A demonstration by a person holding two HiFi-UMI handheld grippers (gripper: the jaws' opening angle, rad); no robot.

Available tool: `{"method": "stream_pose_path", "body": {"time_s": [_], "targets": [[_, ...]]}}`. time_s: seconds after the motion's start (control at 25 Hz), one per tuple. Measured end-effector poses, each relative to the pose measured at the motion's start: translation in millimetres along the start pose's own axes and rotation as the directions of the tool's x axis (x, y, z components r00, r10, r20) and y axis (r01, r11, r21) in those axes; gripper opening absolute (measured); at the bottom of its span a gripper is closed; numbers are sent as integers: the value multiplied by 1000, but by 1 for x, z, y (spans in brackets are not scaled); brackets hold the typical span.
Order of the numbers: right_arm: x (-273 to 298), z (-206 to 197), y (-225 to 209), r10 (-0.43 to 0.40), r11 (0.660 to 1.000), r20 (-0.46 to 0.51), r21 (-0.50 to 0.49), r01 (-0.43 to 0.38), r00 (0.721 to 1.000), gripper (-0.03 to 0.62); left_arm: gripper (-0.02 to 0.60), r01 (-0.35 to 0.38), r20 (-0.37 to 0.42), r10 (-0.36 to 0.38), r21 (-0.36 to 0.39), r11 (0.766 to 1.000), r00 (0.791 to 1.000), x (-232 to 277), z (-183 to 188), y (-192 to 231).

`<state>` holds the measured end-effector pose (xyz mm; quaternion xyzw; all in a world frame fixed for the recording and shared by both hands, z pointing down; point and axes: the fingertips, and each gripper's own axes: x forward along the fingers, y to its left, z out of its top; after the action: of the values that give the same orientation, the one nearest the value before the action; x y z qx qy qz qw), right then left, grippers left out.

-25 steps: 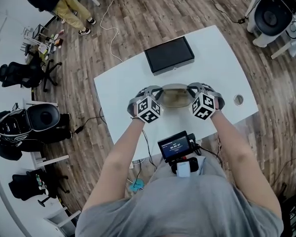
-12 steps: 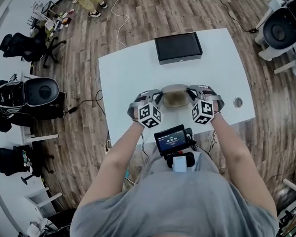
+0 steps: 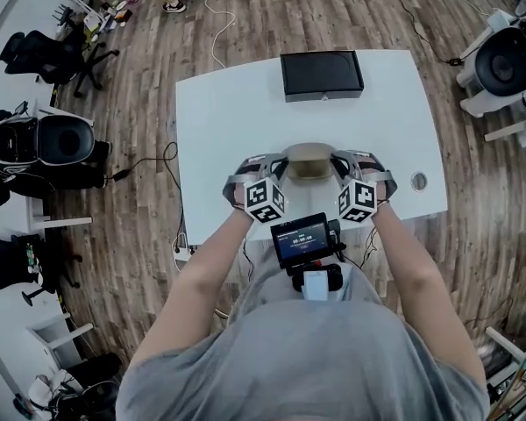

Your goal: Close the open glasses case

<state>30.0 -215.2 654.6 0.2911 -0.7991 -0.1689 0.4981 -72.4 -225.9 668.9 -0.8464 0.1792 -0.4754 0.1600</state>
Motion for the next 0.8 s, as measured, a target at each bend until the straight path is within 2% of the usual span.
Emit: {"method": "stream_pose_path", "body": {"time_s": [0.2, 0.36, 0.56, 0.8], "targets": [[2, -2, 15, 22, 998, -11, -59, -23, 1000, 52, 46, 15, -53, -11, 69, 997, 999, 2, -6, -12], [3, -8, 22, 8, 994, -42, -107, -13, 999, 54, 46, 9, -96, 3, 125, 992, 995, 0, -6, -16], [6, -15, 35, 9, 982, -65, -185, -21, 998, 53, 46, 35, -109, -21, 122, 992, 994, 1, -9, -26], [2, -7, 40, 61, 982, -71, -174, -73, 996, 52, 46, 77, -113, -63, 124, 989, 992, 9, -19, -39]]}}
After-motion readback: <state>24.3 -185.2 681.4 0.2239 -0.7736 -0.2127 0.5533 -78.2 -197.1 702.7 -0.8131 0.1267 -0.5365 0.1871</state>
